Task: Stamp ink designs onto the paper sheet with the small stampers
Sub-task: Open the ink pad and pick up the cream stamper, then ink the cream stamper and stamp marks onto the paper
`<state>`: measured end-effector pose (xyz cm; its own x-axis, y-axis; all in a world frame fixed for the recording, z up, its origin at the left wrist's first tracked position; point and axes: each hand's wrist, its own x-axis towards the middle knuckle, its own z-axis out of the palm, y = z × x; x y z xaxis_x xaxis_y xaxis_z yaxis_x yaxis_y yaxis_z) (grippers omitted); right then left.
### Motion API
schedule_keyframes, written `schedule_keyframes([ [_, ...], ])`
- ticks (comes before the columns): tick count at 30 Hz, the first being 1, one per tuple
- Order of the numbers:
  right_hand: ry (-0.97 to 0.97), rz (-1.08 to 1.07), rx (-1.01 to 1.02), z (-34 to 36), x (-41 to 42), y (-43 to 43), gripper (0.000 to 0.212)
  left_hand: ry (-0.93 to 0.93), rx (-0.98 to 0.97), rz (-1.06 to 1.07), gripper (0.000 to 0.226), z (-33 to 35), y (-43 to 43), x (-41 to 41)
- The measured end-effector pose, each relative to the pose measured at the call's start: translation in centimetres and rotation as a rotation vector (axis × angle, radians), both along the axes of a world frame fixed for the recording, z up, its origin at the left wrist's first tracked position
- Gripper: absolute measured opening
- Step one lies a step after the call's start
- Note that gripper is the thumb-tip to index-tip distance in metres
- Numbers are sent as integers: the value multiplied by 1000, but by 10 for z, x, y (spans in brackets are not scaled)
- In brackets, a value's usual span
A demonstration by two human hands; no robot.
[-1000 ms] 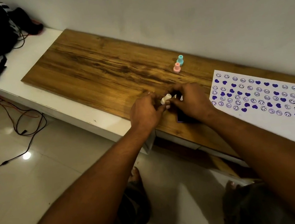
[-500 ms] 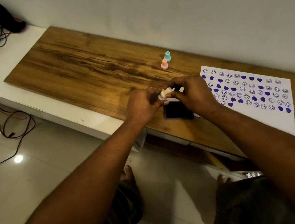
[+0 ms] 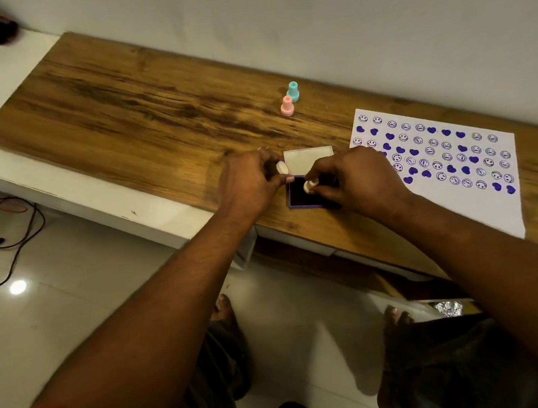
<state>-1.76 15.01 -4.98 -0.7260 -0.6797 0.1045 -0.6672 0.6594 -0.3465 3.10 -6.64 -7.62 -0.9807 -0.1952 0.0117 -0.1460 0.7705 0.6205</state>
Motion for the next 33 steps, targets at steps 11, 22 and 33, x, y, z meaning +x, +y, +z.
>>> schedule_keyframes([
  [11,10,-61,-12,-11,9,-8,22,-51,-56,-1,41,-1,3,2],
  [22,11,-80,-27,-13,15,-6,25,-61,-103,31,38,3,5,2],
  [33,-276,-512,-392,23,-25,109,36,33,-180,-98,37,36,56,-2],
])
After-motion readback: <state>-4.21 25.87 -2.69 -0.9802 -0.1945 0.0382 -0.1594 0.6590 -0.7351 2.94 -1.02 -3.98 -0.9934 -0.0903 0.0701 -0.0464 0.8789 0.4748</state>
